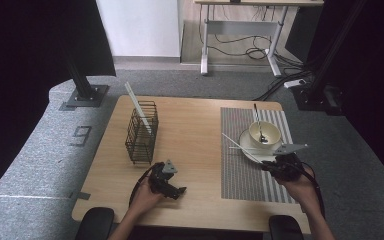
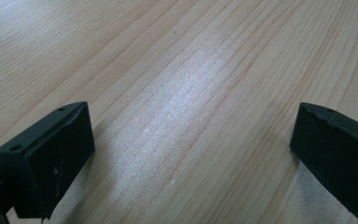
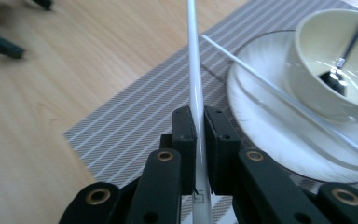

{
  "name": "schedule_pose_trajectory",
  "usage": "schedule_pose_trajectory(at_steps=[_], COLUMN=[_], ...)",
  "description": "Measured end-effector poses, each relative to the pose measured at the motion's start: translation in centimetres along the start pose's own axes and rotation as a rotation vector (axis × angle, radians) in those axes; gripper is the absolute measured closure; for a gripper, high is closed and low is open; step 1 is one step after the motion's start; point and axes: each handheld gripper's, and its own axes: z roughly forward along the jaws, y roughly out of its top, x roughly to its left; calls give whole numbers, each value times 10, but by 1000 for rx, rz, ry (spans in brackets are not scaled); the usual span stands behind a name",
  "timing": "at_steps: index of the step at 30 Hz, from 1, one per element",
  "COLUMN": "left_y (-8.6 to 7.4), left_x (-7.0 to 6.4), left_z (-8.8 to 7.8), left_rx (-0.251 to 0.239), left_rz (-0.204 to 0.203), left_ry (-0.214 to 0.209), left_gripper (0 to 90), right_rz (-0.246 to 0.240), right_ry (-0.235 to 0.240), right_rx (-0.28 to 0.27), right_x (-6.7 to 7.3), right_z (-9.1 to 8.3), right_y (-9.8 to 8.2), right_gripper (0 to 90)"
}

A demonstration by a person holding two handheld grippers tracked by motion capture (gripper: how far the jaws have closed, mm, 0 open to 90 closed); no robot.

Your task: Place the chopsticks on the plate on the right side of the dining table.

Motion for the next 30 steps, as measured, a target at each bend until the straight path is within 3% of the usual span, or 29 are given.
schedule_pose_trajectory(at_steps=[7, 18, 30], left_y=[0, 0, 0], left_x=[0, 0, 0], left_z=[0, 0, 0], left_rx=[0, 1, 1], left_rz=[0, -1, -1], left_ry=[0, 1, 1], left_gripper=[0, 0, 0], right_rz=[32, 94, 120], right_ry=[-65, -110, -109], right_rx=[29, 61, 63], right_x=[-18, -43, -60], right_z=[17, 40, 59], right_y=[-7, -18, -25], right_gripper=[828, 827, 824])
